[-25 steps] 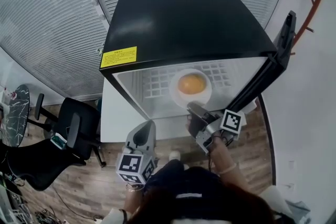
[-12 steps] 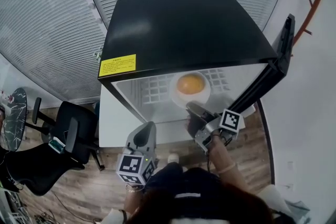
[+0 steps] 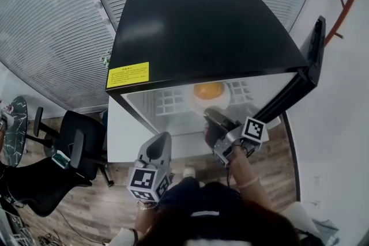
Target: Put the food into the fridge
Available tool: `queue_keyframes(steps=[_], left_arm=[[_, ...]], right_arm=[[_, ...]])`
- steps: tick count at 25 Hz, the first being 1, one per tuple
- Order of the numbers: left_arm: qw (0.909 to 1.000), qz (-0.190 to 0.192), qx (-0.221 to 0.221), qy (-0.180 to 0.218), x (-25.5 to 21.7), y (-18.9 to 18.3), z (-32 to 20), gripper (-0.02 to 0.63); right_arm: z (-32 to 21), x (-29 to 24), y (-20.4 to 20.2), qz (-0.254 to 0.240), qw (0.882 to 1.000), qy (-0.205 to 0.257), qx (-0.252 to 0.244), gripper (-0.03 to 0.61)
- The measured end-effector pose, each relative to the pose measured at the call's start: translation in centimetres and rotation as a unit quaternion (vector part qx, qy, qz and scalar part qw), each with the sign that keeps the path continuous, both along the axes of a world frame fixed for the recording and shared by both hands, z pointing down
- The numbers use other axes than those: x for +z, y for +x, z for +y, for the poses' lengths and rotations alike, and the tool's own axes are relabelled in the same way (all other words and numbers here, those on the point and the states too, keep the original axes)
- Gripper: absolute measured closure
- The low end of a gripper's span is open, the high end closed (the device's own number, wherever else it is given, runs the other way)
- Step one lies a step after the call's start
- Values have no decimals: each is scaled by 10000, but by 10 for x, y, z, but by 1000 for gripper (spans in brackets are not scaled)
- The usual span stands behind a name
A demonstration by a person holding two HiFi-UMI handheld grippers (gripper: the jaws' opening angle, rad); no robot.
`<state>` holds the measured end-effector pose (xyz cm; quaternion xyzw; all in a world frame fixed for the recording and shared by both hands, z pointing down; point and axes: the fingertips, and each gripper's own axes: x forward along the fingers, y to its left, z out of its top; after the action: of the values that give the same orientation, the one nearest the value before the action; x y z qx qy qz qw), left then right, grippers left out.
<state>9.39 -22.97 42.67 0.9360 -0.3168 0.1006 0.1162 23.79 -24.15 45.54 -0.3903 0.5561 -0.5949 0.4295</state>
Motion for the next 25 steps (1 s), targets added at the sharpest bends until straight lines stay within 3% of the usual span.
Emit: queue_keyframes(steps=[25], left_arm=[[10000,-20,-22,-30,2,-1,-10,614]], right_arm=[[-6,3,3,-210,9996,26,200,525]])
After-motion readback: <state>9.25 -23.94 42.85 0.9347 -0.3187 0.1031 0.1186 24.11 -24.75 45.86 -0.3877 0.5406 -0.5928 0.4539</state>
